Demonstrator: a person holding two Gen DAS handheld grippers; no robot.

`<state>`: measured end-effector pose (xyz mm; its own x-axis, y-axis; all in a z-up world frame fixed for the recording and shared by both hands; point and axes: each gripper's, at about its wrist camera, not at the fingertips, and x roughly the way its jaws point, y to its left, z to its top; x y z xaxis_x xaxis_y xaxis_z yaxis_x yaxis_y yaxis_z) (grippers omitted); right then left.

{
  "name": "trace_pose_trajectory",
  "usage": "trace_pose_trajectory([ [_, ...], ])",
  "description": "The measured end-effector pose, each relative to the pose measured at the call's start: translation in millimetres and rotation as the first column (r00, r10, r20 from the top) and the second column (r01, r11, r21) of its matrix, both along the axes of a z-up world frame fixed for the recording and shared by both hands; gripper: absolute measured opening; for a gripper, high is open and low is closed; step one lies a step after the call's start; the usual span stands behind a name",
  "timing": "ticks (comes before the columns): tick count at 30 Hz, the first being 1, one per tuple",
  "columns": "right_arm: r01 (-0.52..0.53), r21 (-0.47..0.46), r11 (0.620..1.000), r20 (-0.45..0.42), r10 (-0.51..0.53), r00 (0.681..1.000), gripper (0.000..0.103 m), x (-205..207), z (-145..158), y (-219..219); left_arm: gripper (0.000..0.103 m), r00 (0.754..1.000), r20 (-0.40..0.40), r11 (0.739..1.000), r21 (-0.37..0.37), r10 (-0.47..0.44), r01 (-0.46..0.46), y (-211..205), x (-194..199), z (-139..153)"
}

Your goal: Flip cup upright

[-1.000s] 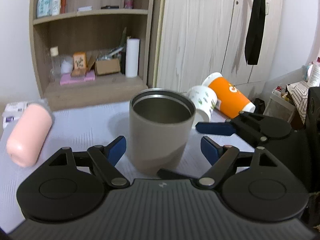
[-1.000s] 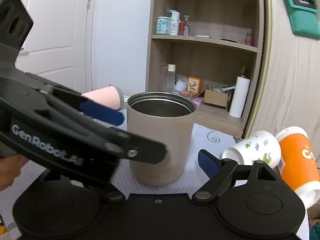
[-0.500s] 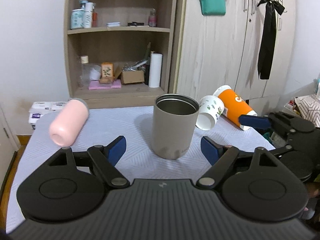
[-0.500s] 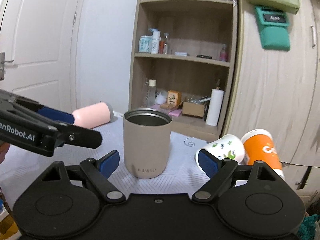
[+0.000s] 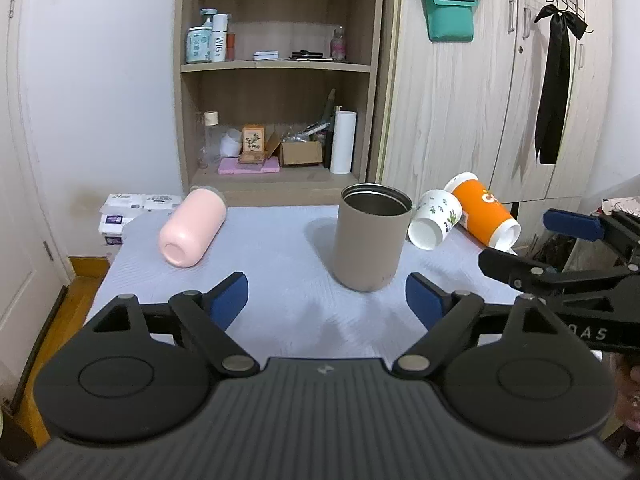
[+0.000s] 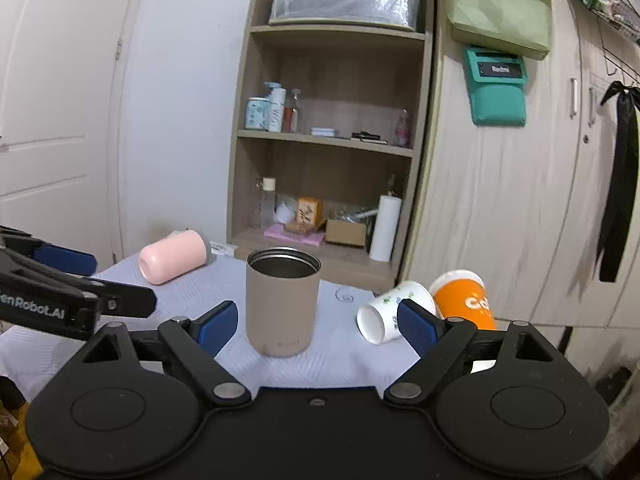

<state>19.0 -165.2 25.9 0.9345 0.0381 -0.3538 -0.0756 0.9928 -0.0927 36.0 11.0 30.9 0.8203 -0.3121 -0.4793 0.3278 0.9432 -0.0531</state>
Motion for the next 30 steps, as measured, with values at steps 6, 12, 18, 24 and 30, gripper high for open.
trace_pose_trajectory([
  [6, 0.067, 0.021, 0.998, -0.018, -0.067, 0.998, 0.094, -11, 3, -2, 0.094, 1.0, 0.003, 1.0, 0.001, 0.009, -0.009, 5, -14, 9],
  [12, 0.122, 0.025, 0.992, -0.028, -0.121, 0.992, 0.097, -18, 4, -1, 0.096, 1.0, 0.002, 1.0, -0.01, 0.019, -0.019, 8, -19, 13],
  [18, 0.176, -0.016, 0.984, -0.057, -0.176, 0.983, 0.103, -23, 5, 6, 0.103, 0.997, 0.0, 0.997, 0.031, 0.073, -0.073, 7, -19, 10],
  [24, 0.202, -0.029, 0.979, -0.08, -0.203, 0.976, 0.103, -29, 10, 10, 0.103, 0.993, -0.041, 0.993, 0.05, 0.111, -0.109, 10, -14, 5],
  [30, 0.189, -0.016, 0.982, -0.115, -0.19, 0.975, 0.103, -30, 10, 12, 0.103, 0.987, -0.078, 0.989, 0.041, 0.144, -0.141, 14, -10, 3],
])
